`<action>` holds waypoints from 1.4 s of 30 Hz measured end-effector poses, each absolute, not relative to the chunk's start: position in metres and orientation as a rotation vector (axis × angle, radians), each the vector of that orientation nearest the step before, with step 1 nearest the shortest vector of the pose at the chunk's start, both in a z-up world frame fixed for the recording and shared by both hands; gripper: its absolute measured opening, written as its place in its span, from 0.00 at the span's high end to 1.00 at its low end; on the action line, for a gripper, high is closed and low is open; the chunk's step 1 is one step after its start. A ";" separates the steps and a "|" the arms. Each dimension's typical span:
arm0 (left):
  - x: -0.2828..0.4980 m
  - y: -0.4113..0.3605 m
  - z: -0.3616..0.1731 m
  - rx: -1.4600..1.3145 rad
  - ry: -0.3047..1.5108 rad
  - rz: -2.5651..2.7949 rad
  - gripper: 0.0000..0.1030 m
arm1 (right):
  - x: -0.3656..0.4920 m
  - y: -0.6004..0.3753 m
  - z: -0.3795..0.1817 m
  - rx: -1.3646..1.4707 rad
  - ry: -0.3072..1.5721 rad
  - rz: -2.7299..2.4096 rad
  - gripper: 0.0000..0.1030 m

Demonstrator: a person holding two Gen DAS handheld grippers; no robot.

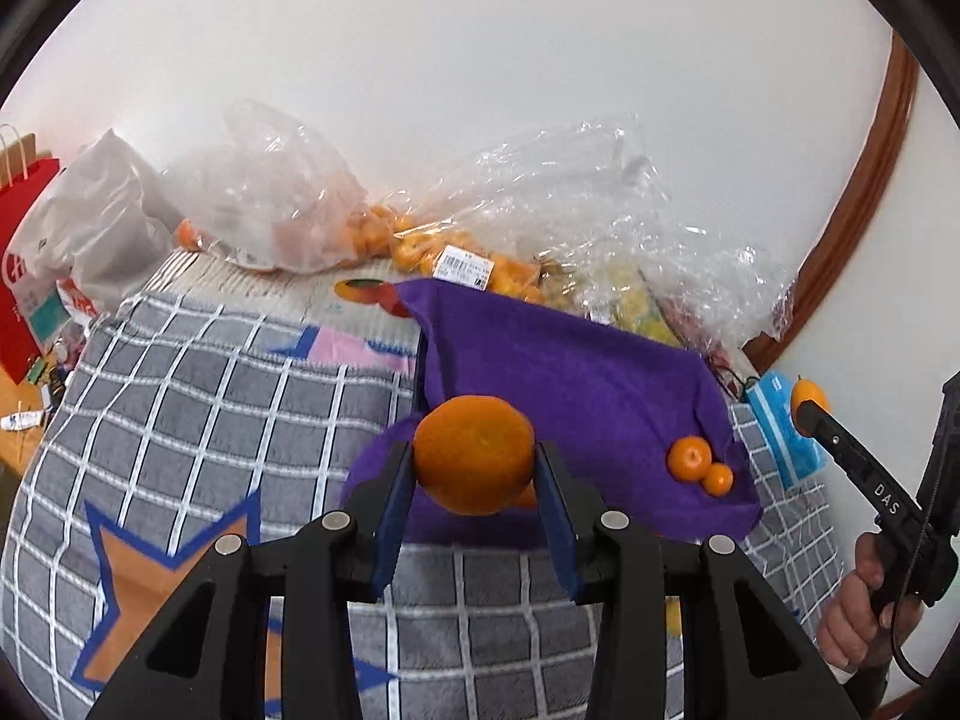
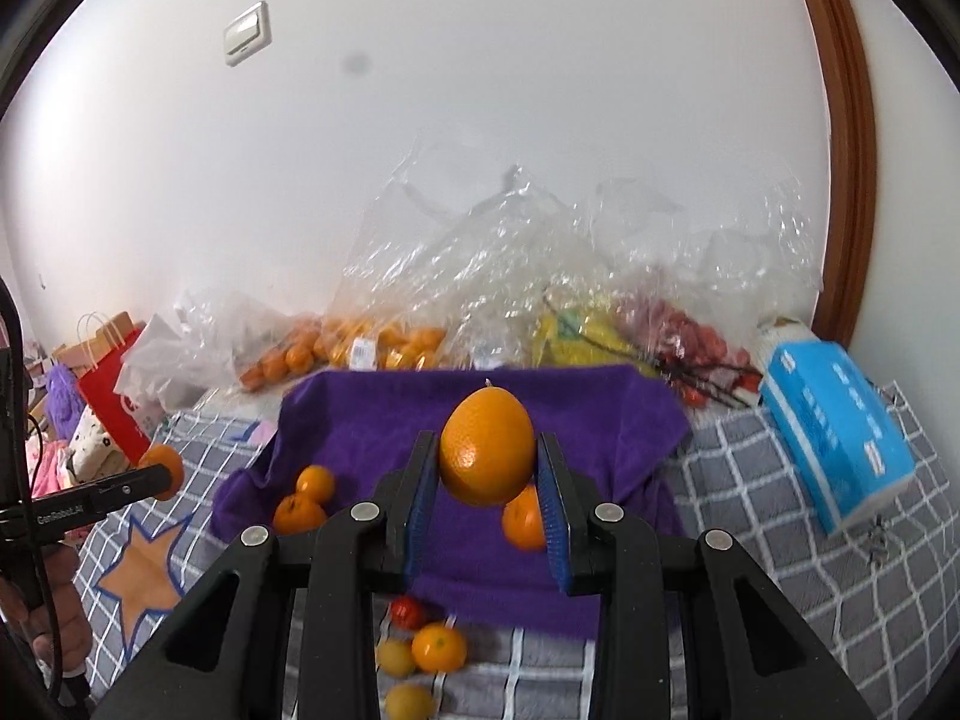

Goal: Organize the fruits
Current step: 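Carry both held fruits over the purple towel and lower them, then open both tools to release the fruits onto the towel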

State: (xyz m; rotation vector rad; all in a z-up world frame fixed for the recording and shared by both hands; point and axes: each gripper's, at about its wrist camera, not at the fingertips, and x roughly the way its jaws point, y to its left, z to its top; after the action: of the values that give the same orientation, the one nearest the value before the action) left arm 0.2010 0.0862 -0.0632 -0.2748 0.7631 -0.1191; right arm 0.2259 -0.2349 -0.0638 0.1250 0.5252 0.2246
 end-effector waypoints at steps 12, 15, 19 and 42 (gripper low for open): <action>0.274 0.056 -0.074 -0.196 0.834 -0.152 0.63 | 0.292 -0.254 -0.076 0.161 0.564 0.184 0.69; 0.289 0.051 -0.079 -0.190 0.852 -0.165 0.63 | 0.306 -0.254 -0.090 0.150 0.620 0.173 0.69; 0.309 0.042 -0.087 -0.179 0.875 -0.166 0.63 | 0.319 -0.258 -0.103 0.166 0.657 0.166 0.69; 0.363 0.035 -0.143 -0.164 1.030 -0.133 0.63 | 0.355 -0.243 -0.163 0.118 0.825 0.139 0.69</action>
State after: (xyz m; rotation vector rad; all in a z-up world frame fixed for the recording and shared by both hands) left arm 0.3631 0.0352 -0.1427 -0.1637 1.0302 -0.1326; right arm 0.3546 -0.2431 -0.1631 0.1179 0.8252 0.1391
